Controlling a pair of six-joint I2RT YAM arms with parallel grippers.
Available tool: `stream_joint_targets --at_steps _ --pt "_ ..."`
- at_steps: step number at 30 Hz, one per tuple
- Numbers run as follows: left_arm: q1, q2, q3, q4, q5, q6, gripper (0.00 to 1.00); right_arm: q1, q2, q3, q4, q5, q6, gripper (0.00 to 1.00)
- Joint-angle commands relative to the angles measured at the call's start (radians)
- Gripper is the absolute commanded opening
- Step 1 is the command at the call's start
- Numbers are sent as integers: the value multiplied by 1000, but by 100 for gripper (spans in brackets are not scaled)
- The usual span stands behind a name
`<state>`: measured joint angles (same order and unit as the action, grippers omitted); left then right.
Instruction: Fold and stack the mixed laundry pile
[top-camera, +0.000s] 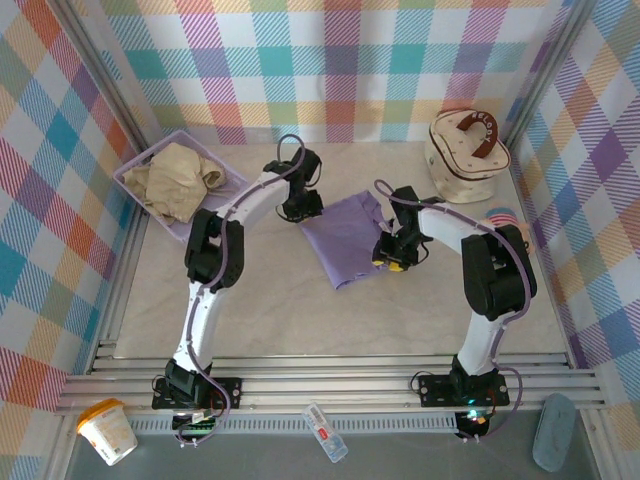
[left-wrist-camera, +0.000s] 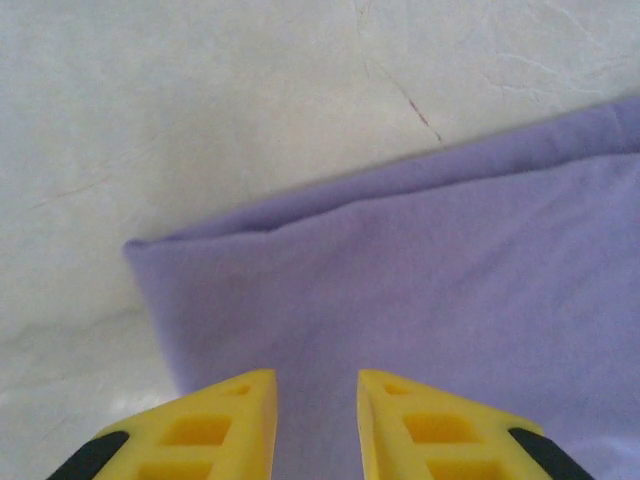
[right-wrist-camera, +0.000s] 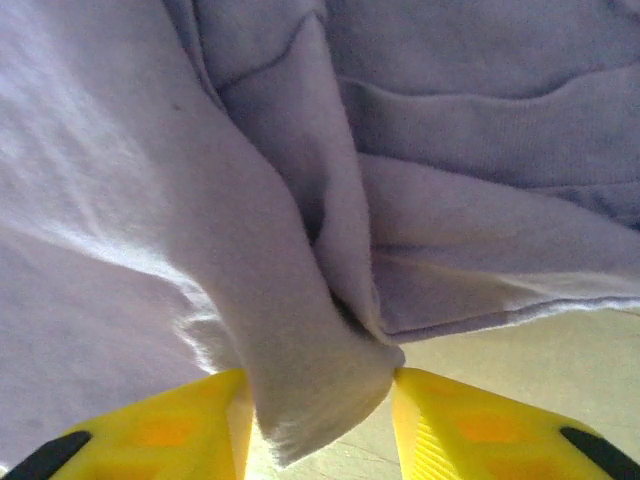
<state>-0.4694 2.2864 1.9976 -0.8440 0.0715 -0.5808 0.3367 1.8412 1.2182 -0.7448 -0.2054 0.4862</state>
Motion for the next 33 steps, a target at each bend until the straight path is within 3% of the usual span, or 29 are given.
stream_joint_targets --at_steps 1,5,13,19,22,24,30,33 --pt "2 -40 -62 -19 -15 10 27 -2 -10 10 16 -5 -9 29" --pt "4 19 -74 8 -51 11 26 -3 -55 46 -13 27 -24 18" --pt "19 208 197 -117 -75 32 19 -4 -90 99 -108 43 -55 12" --pt "10 219 140 -157 -101 99 12 -12 -91 153 -146 168 -97 11" --pt "8 213 99 -172 -128 135 12 -45 -56 169 -165 308 -133 7" --pt "9 204 78 -170 -136 151 12 -89 -27 158 -133 326 -152 7" --pt "8 196 84 -165 -116 159 13 -165 141 182 -55 254 -172 10" --pt "4 193 107 -173 -103 159 18 -165 133 185 -46 235 -165 22"
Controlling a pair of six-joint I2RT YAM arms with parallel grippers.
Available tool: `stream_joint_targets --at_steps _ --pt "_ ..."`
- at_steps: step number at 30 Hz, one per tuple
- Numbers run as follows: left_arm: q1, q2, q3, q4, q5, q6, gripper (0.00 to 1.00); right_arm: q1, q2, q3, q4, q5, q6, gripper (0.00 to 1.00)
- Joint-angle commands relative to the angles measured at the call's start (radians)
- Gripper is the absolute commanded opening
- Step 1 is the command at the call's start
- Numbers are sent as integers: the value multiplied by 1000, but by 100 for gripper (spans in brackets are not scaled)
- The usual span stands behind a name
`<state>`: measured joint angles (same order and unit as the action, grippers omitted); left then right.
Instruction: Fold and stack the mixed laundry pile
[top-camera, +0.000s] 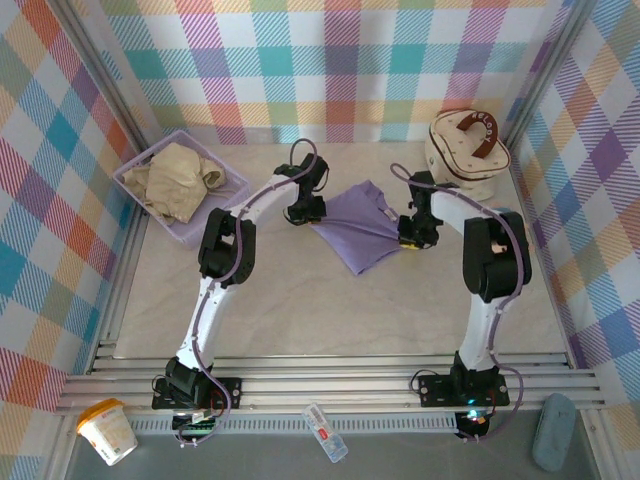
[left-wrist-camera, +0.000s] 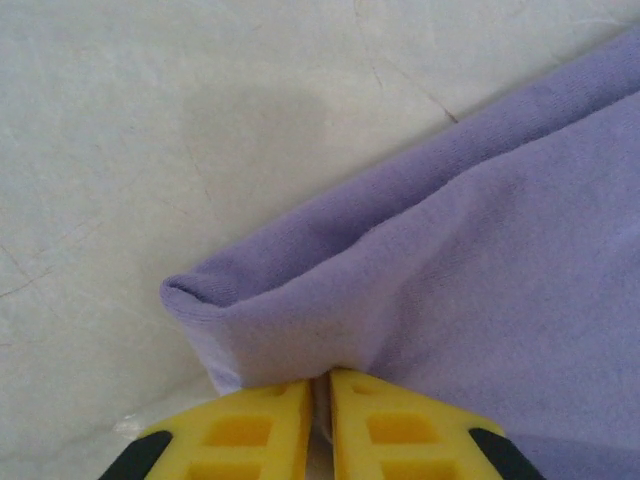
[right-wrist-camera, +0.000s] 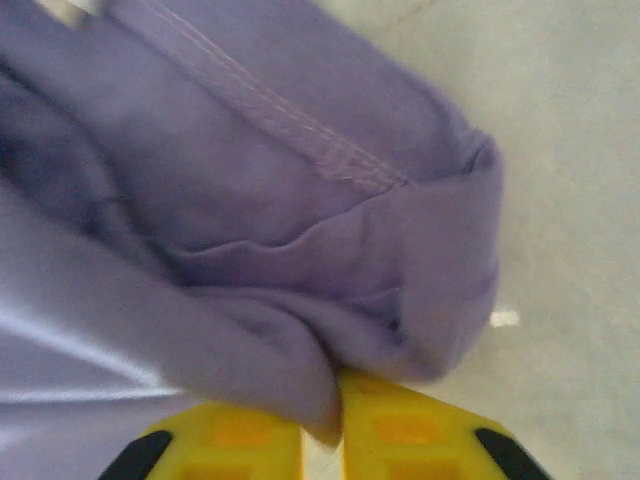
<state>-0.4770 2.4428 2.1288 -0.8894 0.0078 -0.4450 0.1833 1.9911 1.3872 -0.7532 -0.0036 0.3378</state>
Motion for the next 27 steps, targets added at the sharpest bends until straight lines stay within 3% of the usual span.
stream_joint_targets --at_steps 1,4,5,9,13,19,23,27 --pt "12 33 -14 -132 -34 25 25 -12 -38 6 -31 37 -12 30" --pt "10 18 27 -161 -9 13 54 -12 -105 -12 -36 42 -8 49" --pt "10 5 42 -168 3 9 62 -12 -126 -15 -41 35 -7 52" --pt "5 -80 69 -187 64 -9 77 -11 -175 -27 -21 8 4 53" --pt "-23 -198 28 -206 88 -4 80 -11 -87 61 -12 -28 3 53" --pt "-97 -411 -358 -21 150 -145 80 -21 99 215 -10 -50 0 52" --pt "-131 -488 -537 85 156 -242 80 -24 140 231 -29 -82 11 38" --pt "-137 -484 -550 89 147 -250 80 -24 83 131 -23 -116 65 17"
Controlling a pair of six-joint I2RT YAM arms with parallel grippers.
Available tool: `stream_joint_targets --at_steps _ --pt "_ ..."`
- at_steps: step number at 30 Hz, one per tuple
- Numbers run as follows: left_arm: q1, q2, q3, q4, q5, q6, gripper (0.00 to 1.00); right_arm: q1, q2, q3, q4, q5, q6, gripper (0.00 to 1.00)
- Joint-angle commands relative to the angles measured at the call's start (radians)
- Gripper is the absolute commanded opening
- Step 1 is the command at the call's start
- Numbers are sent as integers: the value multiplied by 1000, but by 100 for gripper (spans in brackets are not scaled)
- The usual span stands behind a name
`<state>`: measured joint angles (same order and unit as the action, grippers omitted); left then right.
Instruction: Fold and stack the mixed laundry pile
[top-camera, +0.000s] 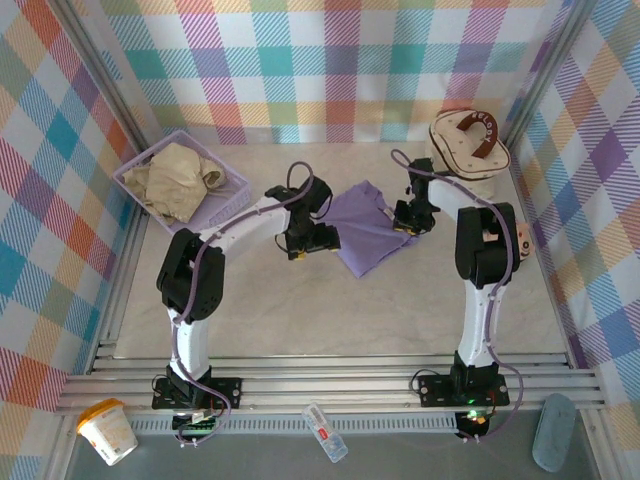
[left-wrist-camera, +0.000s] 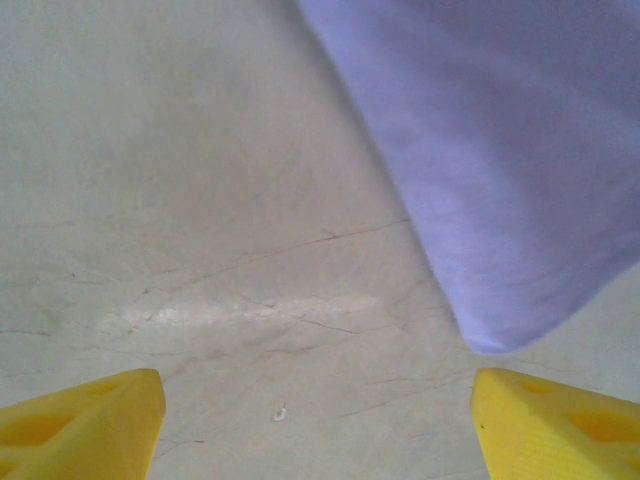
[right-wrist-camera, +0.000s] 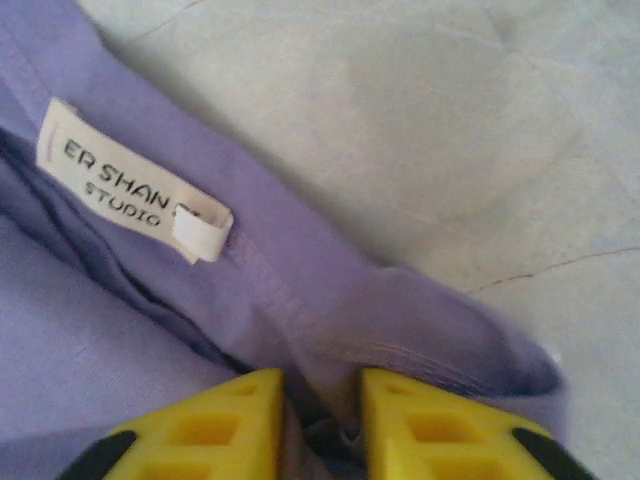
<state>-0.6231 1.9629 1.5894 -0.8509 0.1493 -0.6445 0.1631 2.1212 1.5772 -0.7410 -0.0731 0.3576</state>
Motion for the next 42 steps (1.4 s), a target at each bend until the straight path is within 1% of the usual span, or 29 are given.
stream_joint_targets --at_steps 1,3,5,6,8,10,11,13,14,16,18,20,21,23,24,25,26,27,28,29,33,38,42 --pt "10 3 -6 46 0 -49 80 -2 -81 -109 -16 -76 73 14" --pt "9 21 4 48 -13 -49 80 6 -156 -229 40 -150 139 13" --pt "10 40 16 50 -36 -50 80 29 -225 -333 78 -195 208 12" --pt "10 54 27 49 -50 -51 81 47 -261 -380 96 -214 243 14" --pt "12 85 54 46 -72 -49 81 88 -333 -460 127 -264 310 21" --pt "17 126 94 35 -81 -44 81 126 -401 -520 161 -308 370 34" --pt "23 149 123 20 -81 -43 81 137 -442 -543 170 -321 392 39" --pt "30 173 172 -4 -91 -39 81 136 -508 -563 158 -316 409 45" --pt "34 173 190 -11 -102 -30 81 130 -539 -557 132 -284 399 48" --pt "35 160 222 -35 -125 0 81 108 -581 -536 96 -234 365 52" --pt "36 142 241 -69 -151 44 80 77 -590 -512 82 -218 324 54" --pt "36 105 222 -88 -158 87 75 40 -561 -468 74 -217 280 55" --pt "36 84 197 -82 -150 97 69 29 -540 -445 72 -215 262 55" --pt "36 30 110 -35 -106 106 46 14 -481 -382 78 -193 221 55" --pt "36 3 61 -4 -76 102 36 10 -445 -348 84 -189 206 54" --pt "36 -14 24 21 -50 95 30 7 -413 -317 89 -187 193 52" --pt "34 -27 -14 42 -34 84 20 7 -376 -277 95 -179 179 49" --pt "29 -36 -46 57 -29 72 10 7 -338 -239 97 -171 171 45" --pt "25 -39 -70 70 -25 62 2 7 -306 -205 95 -166 164 43" --pt "20 -41 -95 84 -22 52 0 6 -270 -171 96 -165 157 42" --pt "-5 -21 -153 137 -44 30 0 5 -160 -71 93 -146 150 38" --pt "-12 42 -142 154 -65 22 0 5 -67 -11 102 -165 161 36" --pt "-12 82 -128 127 -93 31 0 7 -26 4 112 -184 170 34"
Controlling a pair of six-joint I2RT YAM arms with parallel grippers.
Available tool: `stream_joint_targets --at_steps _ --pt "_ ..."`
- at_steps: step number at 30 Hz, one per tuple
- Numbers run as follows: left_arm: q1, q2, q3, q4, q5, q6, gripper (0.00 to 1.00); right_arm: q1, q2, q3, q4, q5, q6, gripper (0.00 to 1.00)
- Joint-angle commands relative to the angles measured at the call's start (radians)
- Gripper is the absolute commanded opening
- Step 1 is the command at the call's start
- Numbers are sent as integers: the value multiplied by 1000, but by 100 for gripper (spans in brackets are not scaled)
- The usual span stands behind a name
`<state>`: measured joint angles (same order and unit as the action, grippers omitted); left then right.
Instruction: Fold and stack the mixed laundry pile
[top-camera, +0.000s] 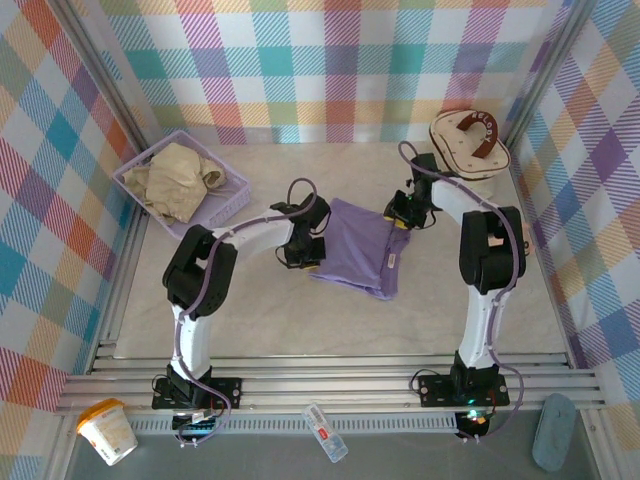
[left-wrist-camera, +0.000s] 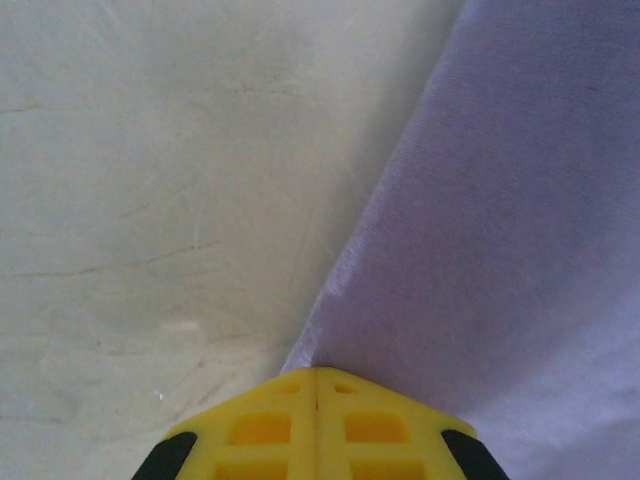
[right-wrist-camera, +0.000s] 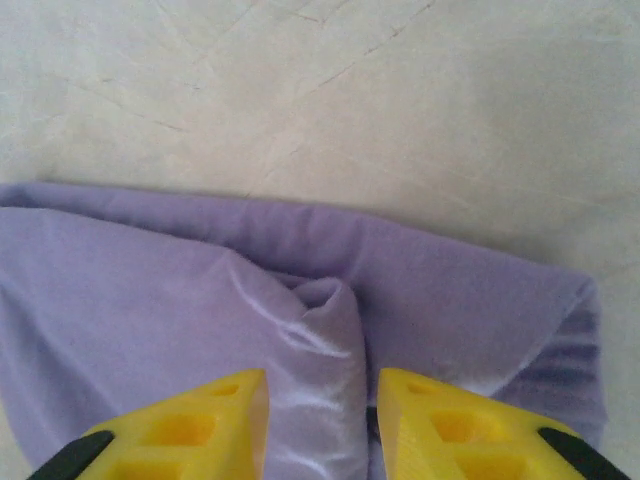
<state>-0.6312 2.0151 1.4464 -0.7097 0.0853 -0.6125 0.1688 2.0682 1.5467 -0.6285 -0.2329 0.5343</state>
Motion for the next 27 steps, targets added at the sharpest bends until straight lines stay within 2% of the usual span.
stream_joint_targets --at_steps 1,3,5,8,10,15,19,23,27 --pt "-3 41 16 -24 -33 0 0 1 36 39 2 -31 -5 32" --pt "-4 62 14 -37 -37 3 0 1 48 48 0 -38 -5 30" --pt "-5 84 16 -53 -46 2 0 1 56 60 -11 -40 -8 23" --pt "-5 117 30 -82 -62 -6 0 1 30 62 -24 -45 -11 6" --pt "-5 140 45 -113 -85 -15 0 -1 -12 59 -53 -35 -11 0" --pt "-5 156 54 -139 -132 -53 0 -15 -186 -34 -136 46 -11 0" --pt "-5 155 55 -134 -141 -79 0 -94 -274 -201 -140 100 10 0" --pt "-6 164 70 -140 -144 -82 0 -174 -242 -327 -81 94 38 0" --pt "-10 157 81 -149 -149 -73 0 -180 -170 -310 -35 53 36 0"
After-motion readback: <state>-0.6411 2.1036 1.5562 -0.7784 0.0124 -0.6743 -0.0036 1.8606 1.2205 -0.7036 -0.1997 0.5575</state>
